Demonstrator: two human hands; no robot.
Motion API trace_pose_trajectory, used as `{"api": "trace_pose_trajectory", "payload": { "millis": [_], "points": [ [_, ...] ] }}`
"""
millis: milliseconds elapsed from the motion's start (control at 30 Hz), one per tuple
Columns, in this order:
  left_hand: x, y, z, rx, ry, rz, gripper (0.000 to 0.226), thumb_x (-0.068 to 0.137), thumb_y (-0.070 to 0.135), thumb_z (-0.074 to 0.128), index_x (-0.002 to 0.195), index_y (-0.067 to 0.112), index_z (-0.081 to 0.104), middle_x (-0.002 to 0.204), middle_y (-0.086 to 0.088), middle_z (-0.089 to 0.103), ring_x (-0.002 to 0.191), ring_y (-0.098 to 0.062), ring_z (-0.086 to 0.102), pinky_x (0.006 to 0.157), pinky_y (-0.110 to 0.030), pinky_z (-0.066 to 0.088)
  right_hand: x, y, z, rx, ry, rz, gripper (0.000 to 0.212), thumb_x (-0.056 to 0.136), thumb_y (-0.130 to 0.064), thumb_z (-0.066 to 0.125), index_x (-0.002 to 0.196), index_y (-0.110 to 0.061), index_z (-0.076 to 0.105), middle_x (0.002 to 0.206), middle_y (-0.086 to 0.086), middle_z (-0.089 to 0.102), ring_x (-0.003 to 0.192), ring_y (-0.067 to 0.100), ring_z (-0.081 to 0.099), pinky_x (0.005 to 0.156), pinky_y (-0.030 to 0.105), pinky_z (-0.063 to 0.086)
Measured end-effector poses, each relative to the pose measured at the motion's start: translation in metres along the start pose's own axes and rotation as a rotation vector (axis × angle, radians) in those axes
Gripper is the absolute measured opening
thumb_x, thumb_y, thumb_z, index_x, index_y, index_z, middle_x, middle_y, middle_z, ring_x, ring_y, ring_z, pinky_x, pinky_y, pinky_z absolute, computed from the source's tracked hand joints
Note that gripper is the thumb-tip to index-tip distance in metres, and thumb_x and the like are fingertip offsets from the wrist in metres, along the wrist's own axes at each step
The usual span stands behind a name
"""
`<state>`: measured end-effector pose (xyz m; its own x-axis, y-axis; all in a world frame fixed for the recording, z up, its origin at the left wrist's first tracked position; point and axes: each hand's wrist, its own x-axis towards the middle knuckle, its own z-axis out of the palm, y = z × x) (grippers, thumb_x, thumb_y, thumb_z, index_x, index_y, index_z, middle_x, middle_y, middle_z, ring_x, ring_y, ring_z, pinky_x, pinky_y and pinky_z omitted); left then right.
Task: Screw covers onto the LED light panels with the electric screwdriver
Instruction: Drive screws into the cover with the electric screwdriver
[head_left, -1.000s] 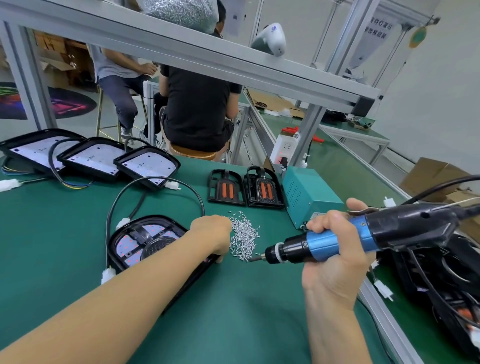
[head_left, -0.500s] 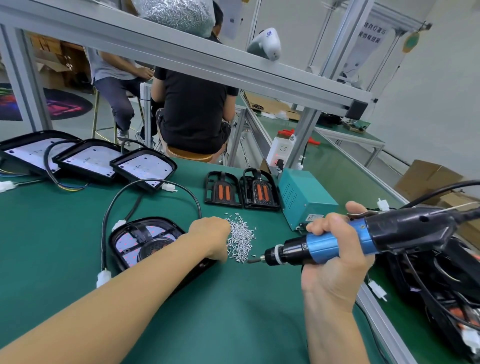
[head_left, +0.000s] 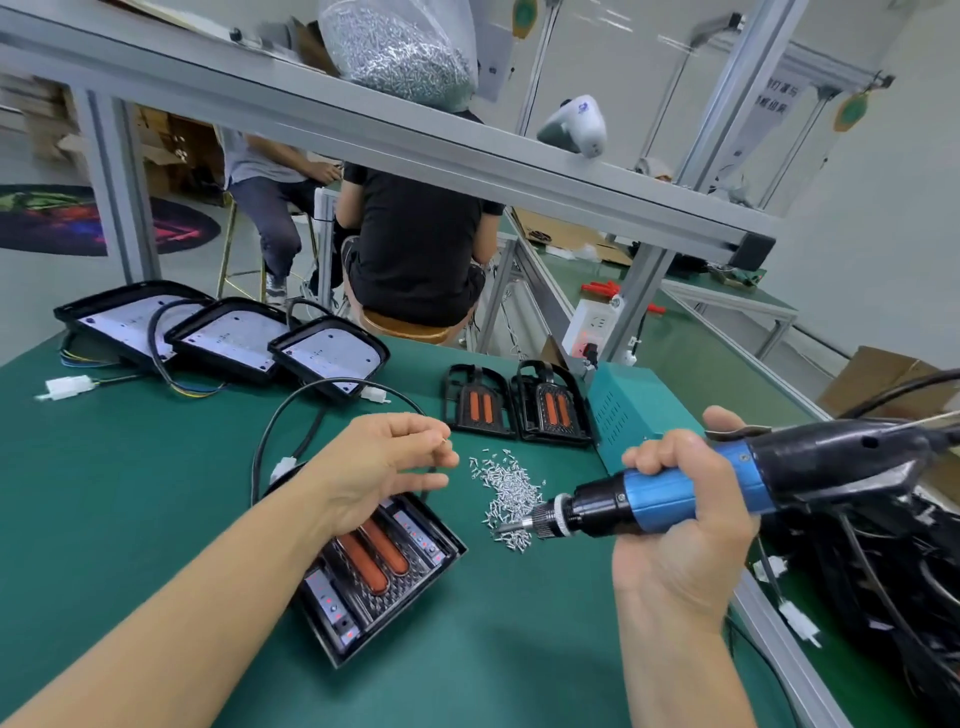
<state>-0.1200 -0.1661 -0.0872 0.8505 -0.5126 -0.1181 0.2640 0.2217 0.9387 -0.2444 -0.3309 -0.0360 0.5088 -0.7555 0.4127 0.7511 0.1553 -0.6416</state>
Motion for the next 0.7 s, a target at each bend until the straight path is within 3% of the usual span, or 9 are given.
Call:
{"api": "trace_pose_trajectory", "payload": {
  "millis": [100, 233, 433, 700],
  "points": [
    [-0.012, 0.0, -0.006, -0.071, 0.012, -0.017, 0.004, 0.085, 0.004, 0.062, 0.084, 0.006, 0.065, 0.09, -0.012, 0.073, 0.072, -0.015, 0.07, 0.056, -0.023, 0.055, -0.002, 0.003, 0.012, 0.041, -0.014, 0.037, 0.029, 0.07, -0.001, 0.054, 0.094, -0.018, 0.053, 0.054, -0.005, 0.047, 0.05, 0.012, 0.048, 0.061, 0.022, 0.047],
    [-0.028, -0.002, -0.015, -0.189, 0.035, -0.015, 0.011, 0.063, 0.009, 0.073, 0.074, 0.006, 0.074, 0.075, -0.011, 0.069, 0.059, -0.014, 0.065, 0.052, -0.02, 0.053, -0.002, 0.004, 0.034, 0.114, -0.028, 0.065, 0.027, 0.07, -0.003, 0.053, 0.093, -0.018, 0.053, 0.053, -0.006, 0.047, 0.049, 0.011, 0.047, 0.061, 0.022, 0.046],
    [-0.041, -0.004, -0.026, -0.308, 0.033, -0.033, 0.015, 0.065, 0.001, 0.069, 0.077, 0.004, 0.077, 0.076, -0.013, 0.07, 0.059, -0.015, 0.065, 0.053, -0.021, 0.055, -0.005, 0.008, 0.063, 0.212, -0.068, 0.105, 0.025, 0.07, -0.004, 0.053, 0.091, -0.017, 0.053, 0.054, -0.007, 0.046, 0.048, 0.009, 0.045, 0.058, 0.022, 0.045],
    [-0.052, -0.001, -0.024, -0.269, 0.029, 0.016, 0.017, 0.056, 0.006, 0.075, 0.073, 0.012, 0.077, 0.075, -0.01, 0.069, 0.06, -0.013, 0.064, 0.052, -0.021, 0.053, -0.008, 0.009, 0.075, 0.243, -0.099, 0.129, 0.023, 0.072, -0.003, 0.053, 0.09, -0.017, 0.053, 0.054, -0.007, 0.047, 0.048, 0.01, 0.046, 0.058, 0.023, 0.045]
  ]
}}
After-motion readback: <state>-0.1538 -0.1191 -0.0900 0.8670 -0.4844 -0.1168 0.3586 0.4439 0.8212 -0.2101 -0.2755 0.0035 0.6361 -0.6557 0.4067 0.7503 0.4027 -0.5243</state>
